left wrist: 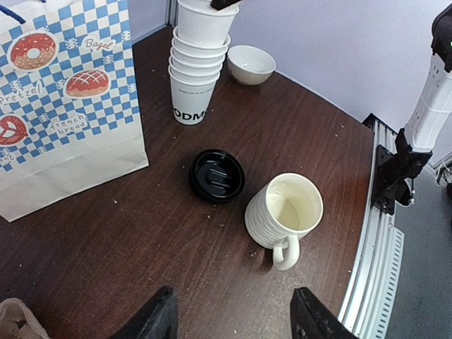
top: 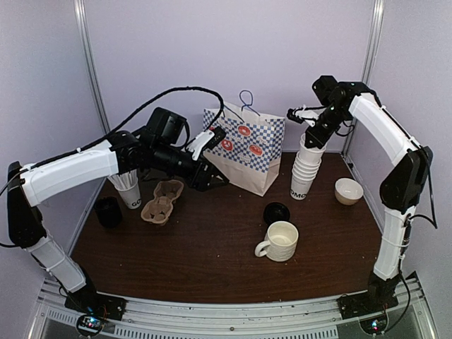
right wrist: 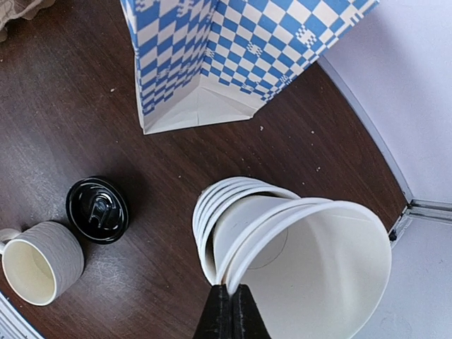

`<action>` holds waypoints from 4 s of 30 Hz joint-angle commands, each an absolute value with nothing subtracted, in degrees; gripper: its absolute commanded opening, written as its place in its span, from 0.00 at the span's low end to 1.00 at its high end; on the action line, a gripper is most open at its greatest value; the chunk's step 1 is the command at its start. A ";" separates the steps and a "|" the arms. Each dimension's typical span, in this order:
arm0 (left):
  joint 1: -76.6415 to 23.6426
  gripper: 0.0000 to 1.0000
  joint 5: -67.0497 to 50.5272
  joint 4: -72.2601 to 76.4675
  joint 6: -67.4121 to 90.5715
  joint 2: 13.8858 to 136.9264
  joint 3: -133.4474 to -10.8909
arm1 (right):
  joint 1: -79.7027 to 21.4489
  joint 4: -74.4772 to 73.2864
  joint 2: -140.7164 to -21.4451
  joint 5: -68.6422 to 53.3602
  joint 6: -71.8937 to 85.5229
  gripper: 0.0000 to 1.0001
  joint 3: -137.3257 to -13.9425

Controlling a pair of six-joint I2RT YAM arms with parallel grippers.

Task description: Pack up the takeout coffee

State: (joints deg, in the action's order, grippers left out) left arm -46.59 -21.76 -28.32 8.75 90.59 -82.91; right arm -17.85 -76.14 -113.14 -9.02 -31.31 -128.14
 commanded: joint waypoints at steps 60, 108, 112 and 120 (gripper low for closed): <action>-46.76 0.64 16.54 -34.59 14.25 72.98 -83.68 | -69.81 -56.56 -96.19 -6.88 -37.38 0.00 -98.23; -45.13 0.67 4.48 -33.23 6.57 77.50 -83.93 | -56.62 -63.85 -95.28 -22.77 -36.92 0.32 -96.91; -45.18 0.64 0.95 -35.24 6.77 79.53 -85.67 | -46.56 -59.67 -94.60 -17.41 -30.87 0.23 -93.36; -45.18 0.62 0.21 -33.77 7.24 79.79 -84.76 | -35.57 -56.55 -98.55 -6.77 -27.21 0.18 -88.37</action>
